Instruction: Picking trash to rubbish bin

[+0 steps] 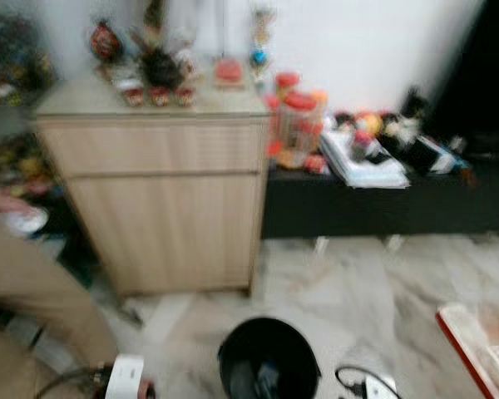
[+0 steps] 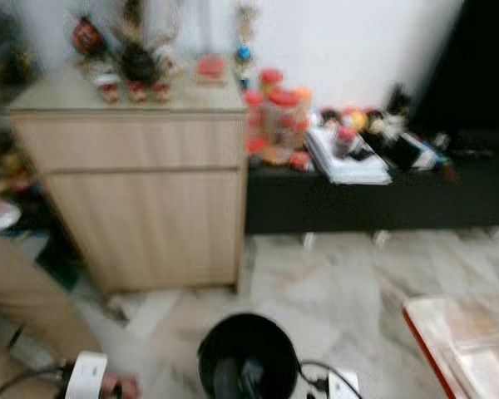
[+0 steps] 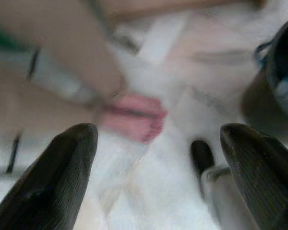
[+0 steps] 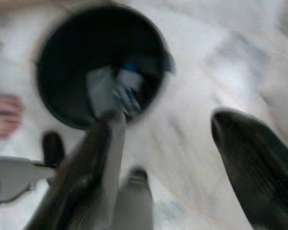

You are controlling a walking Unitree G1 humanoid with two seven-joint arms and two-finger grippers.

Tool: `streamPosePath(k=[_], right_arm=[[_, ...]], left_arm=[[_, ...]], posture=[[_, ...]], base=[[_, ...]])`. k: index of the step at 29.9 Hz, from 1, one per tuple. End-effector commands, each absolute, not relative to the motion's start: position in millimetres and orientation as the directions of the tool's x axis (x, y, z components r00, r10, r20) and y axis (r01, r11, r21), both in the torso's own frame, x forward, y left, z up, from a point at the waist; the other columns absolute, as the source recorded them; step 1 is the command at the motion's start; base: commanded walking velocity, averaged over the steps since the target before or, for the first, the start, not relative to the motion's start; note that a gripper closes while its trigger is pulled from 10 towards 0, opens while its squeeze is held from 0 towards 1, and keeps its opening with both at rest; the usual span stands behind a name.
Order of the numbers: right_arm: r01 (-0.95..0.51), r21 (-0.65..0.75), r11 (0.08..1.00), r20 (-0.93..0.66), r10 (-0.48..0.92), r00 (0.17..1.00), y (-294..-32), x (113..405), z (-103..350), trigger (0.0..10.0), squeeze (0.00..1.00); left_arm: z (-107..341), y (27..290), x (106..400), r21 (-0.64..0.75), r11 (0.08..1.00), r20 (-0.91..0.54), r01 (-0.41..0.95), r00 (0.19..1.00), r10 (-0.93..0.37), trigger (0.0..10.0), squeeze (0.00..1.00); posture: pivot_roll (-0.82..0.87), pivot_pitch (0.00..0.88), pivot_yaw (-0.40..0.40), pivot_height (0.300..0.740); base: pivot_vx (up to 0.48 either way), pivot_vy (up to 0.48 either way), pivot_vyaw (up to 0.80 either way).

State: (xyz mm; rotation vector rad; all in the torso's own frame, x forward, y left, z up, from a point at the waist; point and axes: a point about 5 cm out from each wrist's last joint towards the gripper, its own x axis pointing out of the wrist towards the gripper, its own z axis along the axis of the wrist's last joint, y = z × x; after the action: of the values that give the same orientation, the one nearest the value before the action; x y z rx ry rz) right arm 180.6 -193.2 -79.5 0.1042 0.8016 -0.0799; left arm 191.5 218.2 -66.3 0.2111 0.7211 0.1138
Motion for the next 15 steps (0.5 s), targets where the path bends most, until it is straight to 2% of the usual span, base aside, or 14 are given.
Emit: streamPosePath(k=[1,15], right_arm=[[0.132,0.061,0.989,-0.733,-0.046,0.679,-196.5,173.2,-82.4,10.0,0.00],[0.134,0.060,0.989,-0.730,-0.048,0.682,-197.7,173.7,-81.9,10.0,0.00]], left_arm=[[-71.2,217.3,184.2,0.230,0.973,-0.668,-0.026,0.722,0.177,10.0,0.00],[-70.9,215.9,185.1,0.222,0.975,-0.665,-0.028,0.726,0.172,10.0,0.00]], posture=[[0.16,0.053,-0.050,0.740],[0.15,0.051,-0.052,0.740]], base=[[-0.255,0.000,0.00],[-0.248,0.000,0.00]])
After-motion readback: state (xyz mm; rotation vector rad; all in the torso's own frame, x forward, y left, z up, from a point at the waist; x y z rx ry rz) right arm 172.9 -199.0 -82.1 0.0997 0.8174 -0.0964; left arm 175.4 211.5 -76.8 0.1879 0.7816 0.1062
